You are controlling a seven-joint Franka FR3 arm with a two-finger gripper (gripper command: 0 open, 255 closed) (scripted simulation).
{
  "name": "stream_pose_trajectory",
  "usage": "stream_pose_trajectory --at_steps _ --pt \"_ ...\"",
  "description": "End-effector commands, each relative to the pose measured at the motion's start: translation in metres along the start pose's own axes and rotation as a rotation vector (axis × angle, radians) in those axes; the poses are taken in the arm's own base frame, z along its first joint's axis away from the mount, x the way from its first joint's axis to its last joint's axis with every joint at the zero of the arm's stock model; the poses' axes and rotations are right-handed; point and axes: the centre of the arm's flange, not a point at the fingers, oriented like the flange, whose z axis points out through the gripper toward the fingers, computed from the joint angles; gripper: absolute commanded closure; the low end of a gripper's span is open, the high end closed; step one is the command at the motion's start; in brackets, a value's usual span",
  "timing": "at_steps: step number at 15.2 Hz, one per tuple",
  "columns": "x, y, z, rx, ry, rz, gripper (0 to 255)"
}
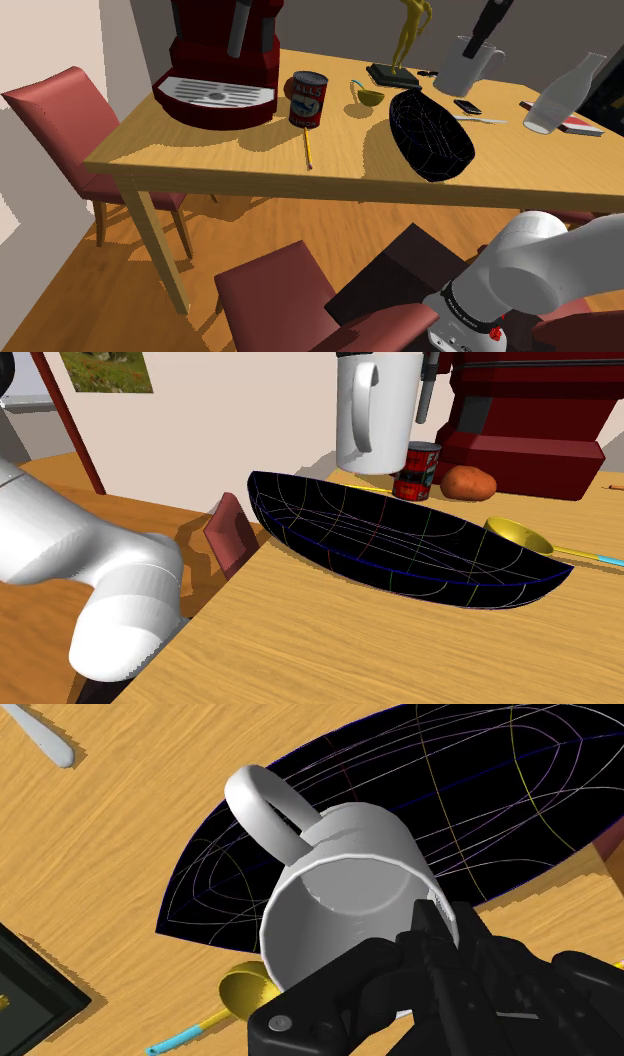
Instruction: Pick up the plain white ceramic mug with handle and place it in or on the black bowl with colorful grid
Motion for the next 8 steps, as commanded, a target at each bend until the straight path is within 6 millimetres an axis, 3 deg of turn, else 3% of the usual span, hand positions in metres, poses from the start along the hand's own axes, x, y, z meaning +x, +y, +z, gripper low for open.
stream_pose_trajectory --at_steps 1,8 --pt "-0.002 0.001 0.01 0.0 0.0 0.0 255" --pt "-0.004 0.001 0.048 0.0 0.0 0.0 255"
